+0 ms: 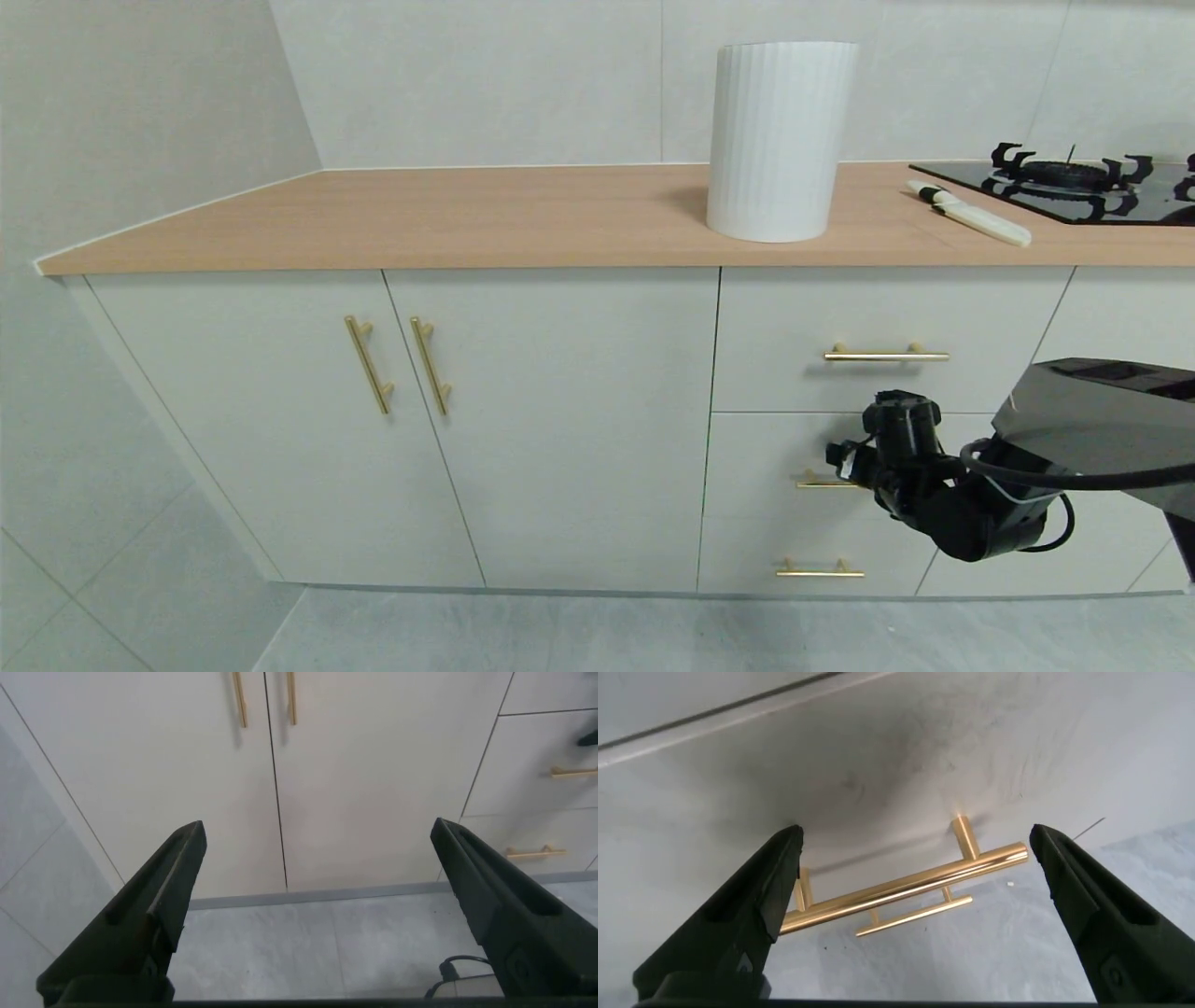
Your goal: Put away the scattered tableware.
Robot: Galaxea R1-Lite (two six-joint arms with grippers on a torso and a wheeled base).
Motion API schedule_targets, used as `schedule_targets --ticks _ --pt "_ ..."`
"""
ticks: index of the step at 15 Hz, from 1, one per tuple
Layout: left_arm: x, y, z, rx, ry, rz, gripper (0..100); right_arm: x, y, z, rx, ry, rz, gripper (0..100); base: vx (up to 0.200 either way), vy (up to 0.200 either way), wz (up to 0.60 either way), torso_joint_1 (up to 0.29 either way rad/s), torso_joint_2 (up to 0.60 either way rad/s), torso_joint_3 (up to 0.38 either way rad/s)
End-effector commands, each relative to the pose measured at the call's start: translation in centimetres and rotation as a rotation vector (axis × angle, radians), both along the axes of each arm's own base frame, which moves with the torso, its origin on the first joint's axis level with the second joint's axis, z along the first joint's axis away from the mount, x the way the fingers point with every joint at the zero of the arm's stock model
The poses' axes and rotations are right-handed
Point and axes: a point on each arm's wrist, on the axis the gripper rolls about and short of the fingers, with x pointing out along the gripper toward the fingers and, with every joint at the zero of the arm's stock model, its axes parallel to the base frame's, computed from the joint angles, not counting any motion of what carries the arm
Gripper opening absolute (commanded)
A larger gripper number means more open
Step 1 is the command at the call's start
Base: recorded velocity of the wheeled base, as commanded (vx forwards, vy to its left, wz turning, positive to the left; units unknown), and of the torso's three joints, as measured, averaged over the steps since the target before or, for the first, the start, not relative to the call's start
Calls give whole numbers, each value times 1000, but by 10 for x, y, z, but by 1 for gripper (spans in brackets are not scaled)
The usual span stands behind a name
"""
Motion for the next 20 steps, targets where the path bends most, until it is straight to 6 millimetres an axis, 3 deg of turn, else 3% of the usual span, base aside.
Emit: schedule_targets --ticks 1,4,8,9,10,12,13,14,15,16,18,20 --pt "0 0 0 0 -1 0 100 0 0 1 0 -5 -3 100 0 0 0 0 0 0" --pt "0 0 0 0 -1 0 100 -15 -3 13 -2 11 11 100 0 0 0 0 0 0" --pt "0 0 0 0 -1 0 100 -53 -11 31 -31 50 23 100 0 0 0 0 0 0" --pt "0 0 0 0 1 0 100 -82 -17 59 -26 19 25 100 0 0 0 0 0 0" --pt "0 0 0 0 1 0 100 -101 -21 77 -22 -12 24 100 0 0 0 0 0 0" --pt "0 0 0 0 -1 0 100 -159 -33 118 -64 -97 42 100 0 0 0 0 0 0" --pt "0 0 0 0 1 0 100 -178 -37 127 -90 -124 52 100 0 0 0 0 0 0" --pt "0 0 0 0 1 0 100 -178 -37 127 -90 -124 52 100 0 0 0 0 0 0" --pt "0 0 0 0 1 0 100 -238 -51 161 -170 -287 54 100 0 0 0 0 0 0" --pt "0 0 0 0 -1 0 100 -253 -55 168 -199 -333 51 100 0 0 0 0 0 0" --pt "0 0 0 0 1 0 100 -305 -70 187 -316 -447 13 100 0 0 0 0 0 0" --pt "0 0 0 0 1 0 100 -351 -79 189 -361 -458 6 100 0 0 0 0 0 0"
